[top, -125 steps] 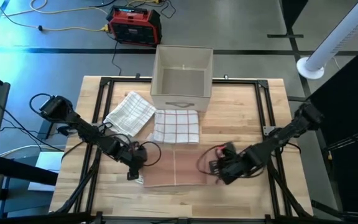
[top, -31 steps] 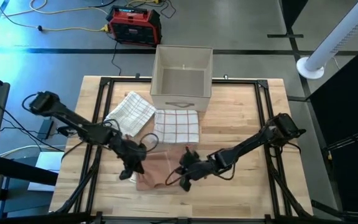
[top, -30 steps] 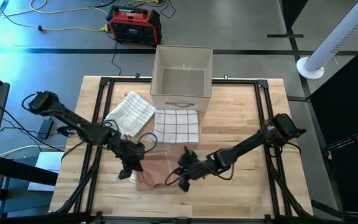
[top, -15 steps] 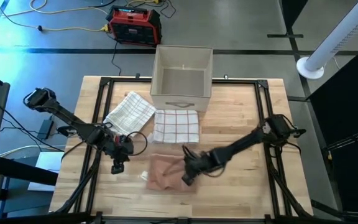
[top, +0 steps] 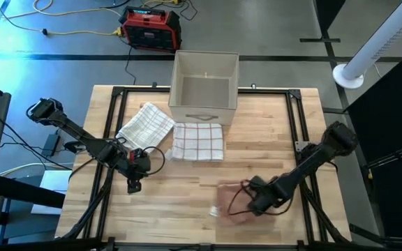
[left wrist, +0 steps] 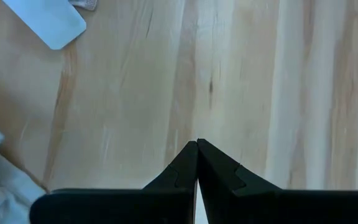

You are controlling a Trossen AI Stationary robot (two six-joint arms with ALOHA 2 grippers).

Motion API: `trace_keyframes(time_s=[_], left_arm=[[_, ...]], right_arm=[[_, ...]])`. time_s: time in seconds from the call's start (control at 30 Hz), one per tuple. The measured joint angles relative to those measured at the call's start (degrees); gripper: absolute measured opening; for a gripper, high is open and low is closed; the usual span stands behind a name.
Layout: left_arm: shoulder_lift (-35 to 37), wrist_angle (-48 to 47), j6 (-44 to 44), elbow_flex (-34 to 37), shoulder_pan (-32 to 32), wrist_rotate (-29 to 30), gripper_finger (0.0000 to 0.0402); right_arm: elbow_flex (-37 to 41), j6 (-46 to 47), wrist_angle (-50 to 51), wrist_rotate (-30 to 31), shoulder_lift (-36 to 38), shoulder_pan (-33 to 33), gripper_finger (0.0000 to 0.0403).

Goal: Fold towel
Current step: Fold the brown towel, then move the folded towels to the center of the table

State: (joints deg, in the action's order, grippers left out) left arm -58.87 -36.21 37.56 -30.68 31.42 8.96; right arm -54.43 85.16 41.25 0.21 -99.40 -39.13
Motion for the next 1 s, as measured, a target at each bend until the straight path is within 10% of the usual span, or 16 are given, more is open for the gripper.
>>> trace_keyframes(time_s=[0.63,1.0], left_arm=[[0.0,14.8,-0.5,0.0,-8.5,8.3,0.0000],[-4.7,38.1,-13.5,-0.1,-21.8,8.2,0.0000]], right_arm=[[17.2,16.0,15.8,11.4,25.5,10.5,0.0000],[-2.0,2.5,17.0,31.3,28.6,3.3,0.0000]])
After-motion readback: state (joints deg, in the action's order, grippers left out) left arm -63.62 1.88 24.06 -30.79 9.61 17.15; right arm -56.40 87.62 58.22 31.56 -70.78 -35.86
